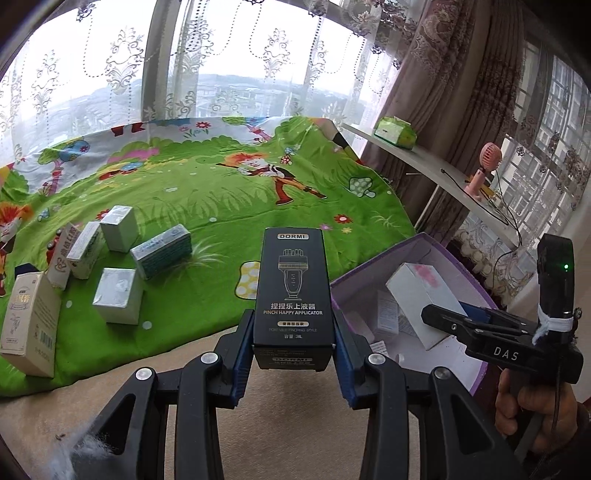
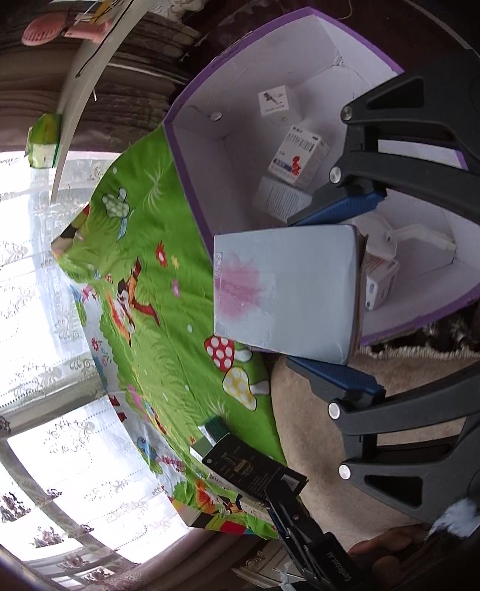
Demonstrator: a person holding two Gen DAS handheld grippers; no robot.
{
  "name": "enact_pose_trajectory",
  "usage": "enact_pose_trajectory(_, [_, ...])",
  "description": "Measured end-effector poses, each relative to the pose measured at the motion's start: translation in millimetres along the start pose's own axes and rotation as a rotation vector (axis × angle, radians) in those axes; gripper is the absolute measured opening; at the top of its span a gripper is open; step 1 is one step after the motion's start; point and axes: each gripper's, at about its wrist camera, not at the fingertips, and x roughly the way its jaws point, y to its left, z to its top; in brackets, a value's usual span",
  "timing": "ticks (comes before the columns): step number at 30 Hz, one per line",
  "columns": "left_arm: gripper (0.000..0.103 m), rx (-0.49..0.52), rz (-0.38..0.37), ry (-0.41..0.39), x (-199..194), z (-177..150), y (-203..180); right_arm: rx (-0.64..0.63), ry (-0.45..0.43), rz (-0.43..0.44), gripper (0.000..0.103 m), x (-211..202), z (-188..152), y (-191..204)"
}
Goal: Organize rigid objects
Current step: 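Carry both boxes into the purple box and open both grippers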
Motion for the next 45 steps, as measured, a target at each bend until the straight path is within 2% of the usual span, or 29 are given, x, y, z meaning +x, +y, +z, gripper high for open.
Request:
enact_pose_trajectory(7, [0.04,0.054,-0.055,0.036,19,9,-32,0.076,0.027,-0.068,0.07,-3,-13,-44])
enact_pose_trajectory(19, [0.04,0.15,-0.132,0.077,37,14,-76,0.115,0.002,-0.153,0.07,-15,-8,-79])
enact_pose_trajectory(25, [0.04,0.214,-0.22,0.109,42,10,-103,0.13,-0.015,-0.192,0.071,-26,-5,-92])
enact_pose_trajectory(32, [0.041,0.29,-0.358,0.168,46,2,-136,0.158,-0.041,-0.217,0.071,-36,0,-104])
enact_pose_trajectory(36, [0.049,0.283,-0.355,0.167,46,2,-135,0.17,-0.052,-0.229,0.071,-40,2,-108])
enact_pose_trajectory(45, [0.049,0.206,-0.303,0.118,35,5,-112,0.155,-0.046,-0.219,0.071,-37,3,-102])
